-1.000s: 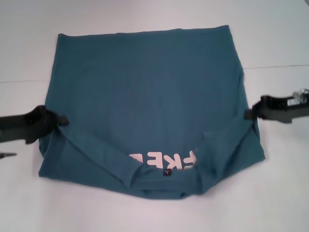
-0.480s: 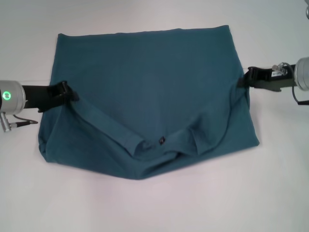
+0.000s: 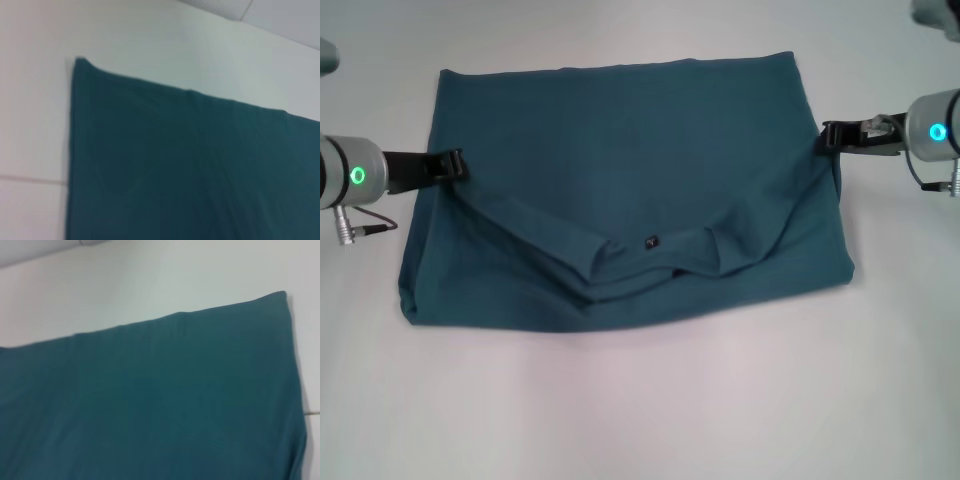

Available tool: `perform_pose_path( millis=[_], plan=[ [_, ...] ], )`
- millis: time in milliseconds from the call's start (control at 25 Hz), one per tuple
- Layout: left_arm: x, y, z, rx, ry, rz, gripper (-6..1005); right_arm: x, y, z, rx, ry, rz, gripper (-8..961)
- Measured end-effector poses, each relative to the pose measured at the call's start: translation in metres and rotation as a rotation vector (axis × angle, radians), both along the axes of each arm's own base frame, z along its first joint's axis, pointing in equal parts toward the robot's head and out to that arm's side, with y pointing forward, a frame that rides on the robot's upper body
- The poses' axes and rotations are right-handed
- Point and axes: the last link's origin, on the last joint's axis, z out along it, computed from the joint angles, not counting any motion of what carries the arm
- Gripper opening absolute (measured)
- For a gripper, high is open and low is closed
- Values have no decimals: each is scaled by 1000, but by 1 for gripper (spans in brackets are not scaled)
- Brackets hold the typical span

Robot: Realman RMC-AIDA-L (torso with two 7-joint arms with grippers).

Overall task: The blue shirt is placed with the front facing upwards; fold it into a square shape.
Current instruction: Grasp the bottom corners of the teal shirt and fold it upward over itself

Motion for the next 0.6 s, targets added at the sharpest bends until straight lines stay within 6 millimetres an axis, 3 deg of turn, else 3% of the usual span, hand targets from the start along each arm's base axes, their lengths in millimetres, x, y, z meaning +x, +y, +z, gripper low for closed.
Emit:
perform_pose_path(
  millis=[320, 600],
  plan=[
    [7, 10, -6, 78, 137, -69, 16, -8, 15, -11, 37, -161, 49, 1],
    [15, 15, -10, 107, 181, -102, 36, -18, 24, -6, 63, -205, 96, 1]
  ],
)
